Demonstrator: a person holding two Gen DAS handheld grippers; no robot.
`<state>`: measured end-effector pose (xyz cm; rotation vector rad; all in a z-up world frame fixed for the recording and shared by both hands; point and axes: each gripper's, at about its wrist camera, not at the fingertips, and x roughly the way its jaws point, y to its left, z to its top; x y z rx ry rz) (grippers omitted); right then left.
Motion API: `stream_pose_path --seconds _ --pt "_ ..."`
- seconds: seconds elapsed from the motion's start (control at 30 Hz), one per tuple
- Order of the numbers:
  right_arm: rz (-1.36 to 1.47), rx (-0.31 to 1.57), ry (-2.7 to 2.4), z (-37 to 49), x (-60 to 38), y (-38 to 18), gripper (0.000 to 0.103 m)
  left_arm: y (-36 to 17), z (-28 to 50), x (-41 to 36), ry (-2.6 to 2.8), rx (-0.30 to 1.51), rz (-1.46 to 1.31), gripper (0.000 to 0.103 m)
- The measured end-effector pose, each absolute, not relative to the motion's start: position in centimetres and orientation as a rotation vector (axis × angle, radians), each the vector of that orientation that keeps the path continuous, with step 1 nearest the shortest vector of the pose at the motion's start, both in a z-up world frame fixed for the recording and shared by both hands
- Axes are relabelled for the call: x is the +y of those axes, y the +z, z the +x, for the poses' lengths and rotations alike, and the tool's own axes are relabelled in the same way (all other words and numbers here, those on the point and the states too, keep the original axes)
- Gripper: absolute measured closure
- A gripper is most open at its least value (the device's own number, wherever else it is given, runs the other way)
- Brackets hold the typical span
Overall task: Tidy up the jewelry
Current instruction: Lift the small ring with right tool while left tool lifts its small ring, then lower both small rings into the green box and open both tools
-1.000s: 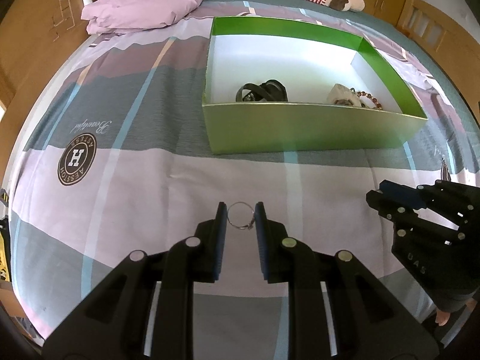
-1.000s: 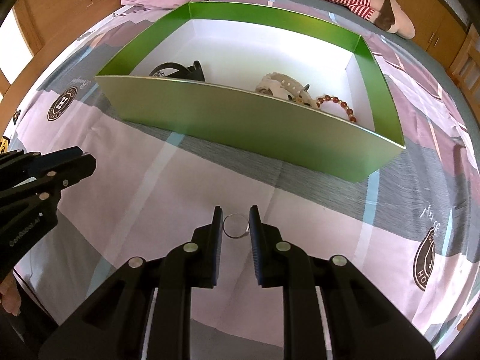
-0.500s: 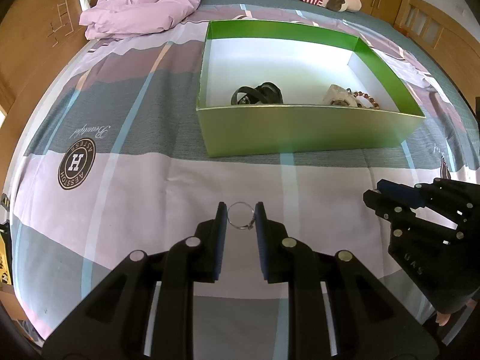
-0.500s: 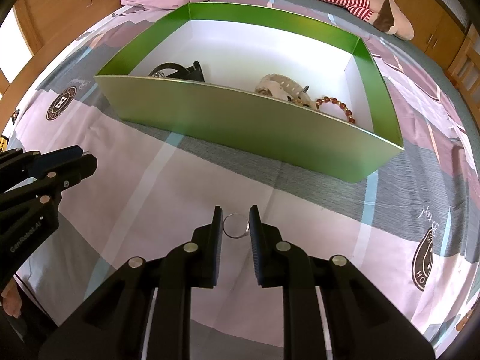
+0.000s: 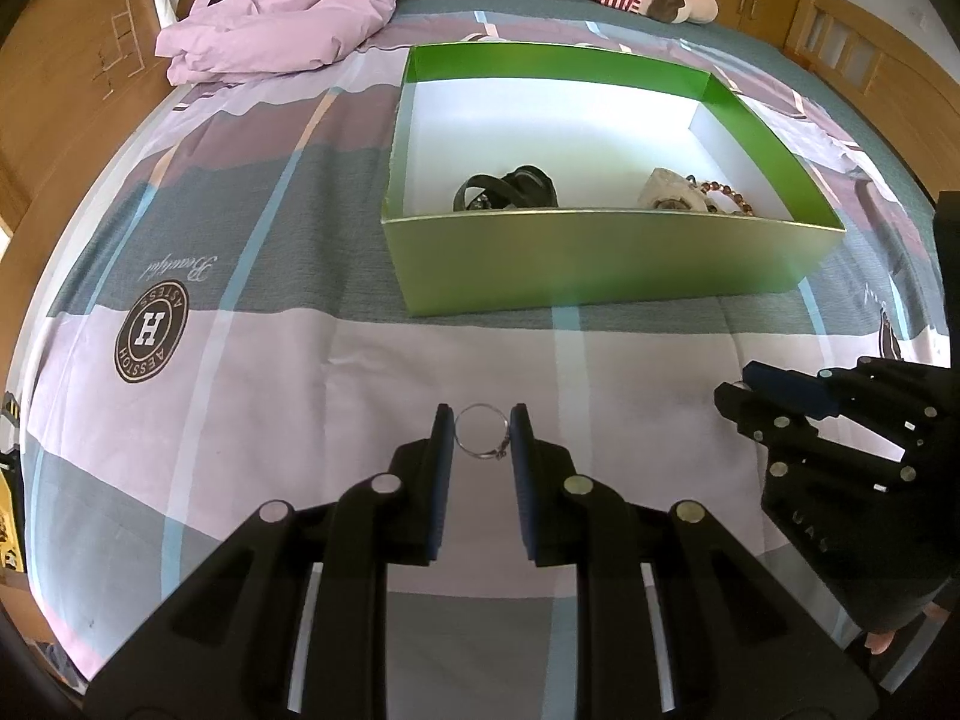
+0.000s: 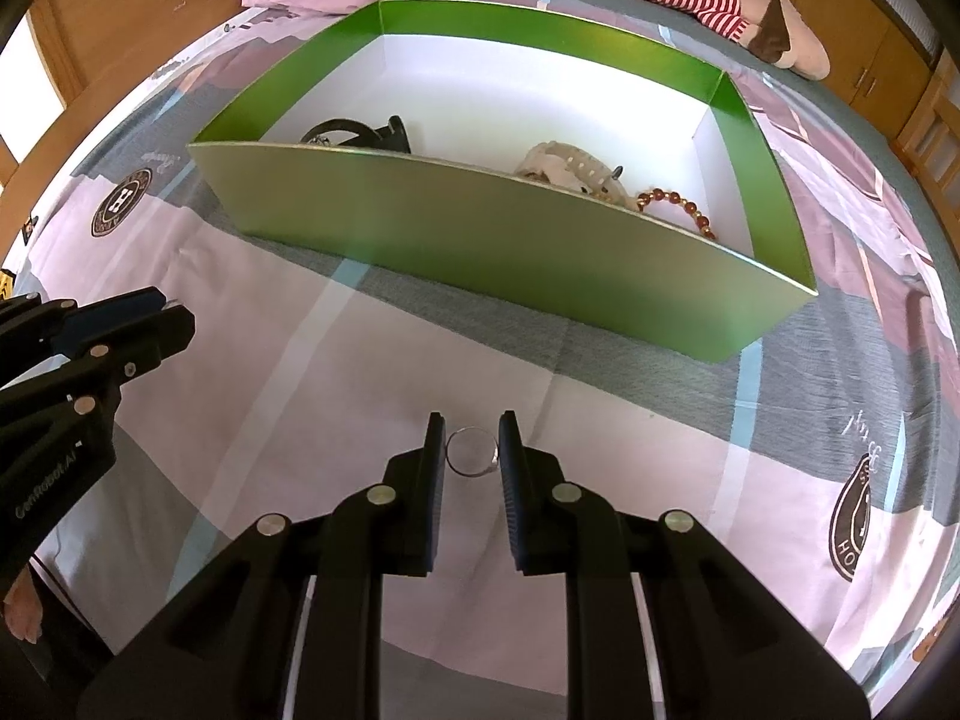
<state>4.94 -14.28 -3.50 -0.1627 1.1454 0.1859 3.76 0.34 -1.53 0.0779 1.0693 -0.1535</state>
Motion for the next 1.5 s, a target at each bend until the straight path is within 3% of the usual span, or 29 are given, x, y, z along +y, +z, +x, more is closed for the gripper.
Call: stream_pose_path --seconds 0.93,1.27,1.5 --pt "-0.153 1.134 0.182 4.9 -14.4 -3.1 0.085 -1.7 3.7 0.1 -0.153 1.056 0.081 0.084" --pt "-0.045 1.019 0.203 4.8 -16.4 2.1 0.085 3.4 3.8 0.7 -0.196 0.901 0.045 0.084" --pt "0.037 0.920 0.188 7.3 -18.7 5.5 0.085 5.7 8.2 0.1 -0.265 0.878 0.012 0.084"
